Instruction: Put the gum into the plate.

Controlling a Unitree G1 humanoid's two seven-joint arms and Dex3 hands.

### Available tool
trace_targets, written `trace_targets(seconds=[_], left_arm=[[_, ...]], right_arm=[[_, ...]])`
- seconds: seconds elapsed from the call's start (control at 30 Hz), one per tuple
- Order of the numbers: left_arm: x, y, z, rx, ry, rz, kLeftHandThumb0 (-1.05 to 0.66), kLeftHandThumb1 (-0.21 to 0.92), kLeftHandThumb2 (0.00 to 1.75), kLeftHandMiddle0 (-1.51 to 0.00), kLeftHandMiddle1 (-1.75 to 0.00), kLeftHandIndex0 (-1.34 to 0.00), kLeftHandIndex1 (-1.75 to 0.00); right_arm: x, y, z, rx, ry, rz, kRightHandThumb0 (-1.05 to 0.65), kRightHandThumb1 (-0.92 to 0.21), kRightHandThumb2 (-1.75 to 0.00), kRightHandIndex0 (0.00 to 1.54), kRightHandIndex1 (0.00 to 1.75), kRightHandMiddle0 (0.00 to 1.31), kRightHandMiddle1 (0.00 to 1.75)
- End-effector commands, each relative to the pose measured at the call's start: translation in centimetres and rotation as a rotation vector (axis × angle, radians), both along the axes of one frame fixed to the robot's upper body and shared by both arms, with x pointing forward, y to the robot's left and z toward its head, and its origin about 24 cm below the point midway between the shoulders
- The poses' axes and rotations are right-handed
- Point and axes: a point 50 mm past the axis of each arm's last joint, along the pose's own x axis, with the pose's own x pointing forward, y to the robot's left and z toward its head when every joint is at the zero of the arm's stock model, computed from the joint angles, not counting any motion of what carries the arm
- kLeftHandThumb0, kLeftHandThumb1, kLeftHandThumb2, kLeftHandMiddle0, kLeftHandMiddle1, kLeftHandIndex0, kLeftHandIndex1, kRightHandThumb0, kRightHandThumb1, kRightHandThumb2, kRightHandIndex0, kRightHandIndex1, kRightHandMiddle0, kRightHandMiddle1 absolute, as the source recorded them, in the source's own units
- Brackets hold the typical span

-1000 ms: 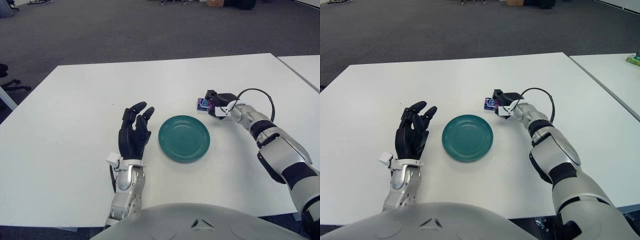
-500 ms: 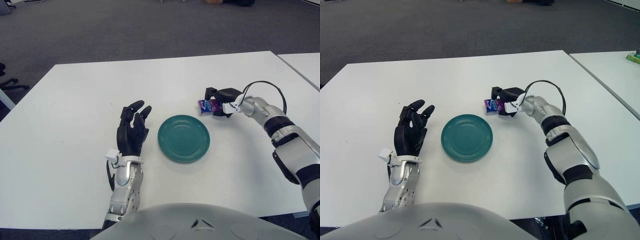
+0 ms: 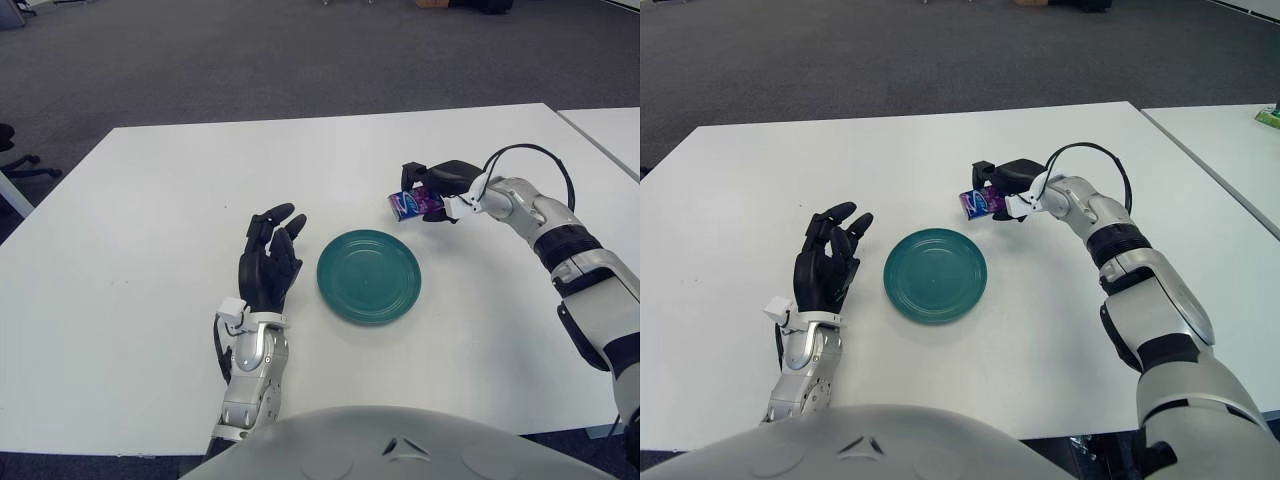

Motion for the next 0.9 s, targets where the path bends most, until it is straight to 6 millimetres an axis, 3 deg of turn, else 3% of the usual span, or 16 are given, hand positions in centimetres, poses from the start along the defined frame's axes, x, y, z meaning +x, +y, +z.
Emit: trace_targets(seconds=[0.0,0.63,0.87], left_arm=[[0.6,-1.2,1.1,-0.076,-0.047,0.019,-0.79,0.92,0.73,-0.4,-0.74,-0.28,-1.17],[0.7,-1.9,1.0,-0.069,-0.048,0.009,-0.8,0.92,0.73,-0.39,-0.71,-0.29,-1.18],[0.7,-2.2,1.0,-0.059,-0.051,0.014,-0.81,0.92,0.74,-0.4,-0.7,-0.27,-1.18]], right_arm=[[-0.6,0.5,-0.1,0.02,0.019,0.001,-0.39,-0.67,-0.86,0.81,1.75,0.35,1.75],[-2.1,5.5,0.6,0.087,0.055,0.14,-0.4,-0.62,-0.93,0.8,1.75,0.39,1.75],[-2.9,6.2,0.3,0.099,0.077,0.157,-0.4,-0.62,-0.94,0.8,1.75,0.39,1.75]])
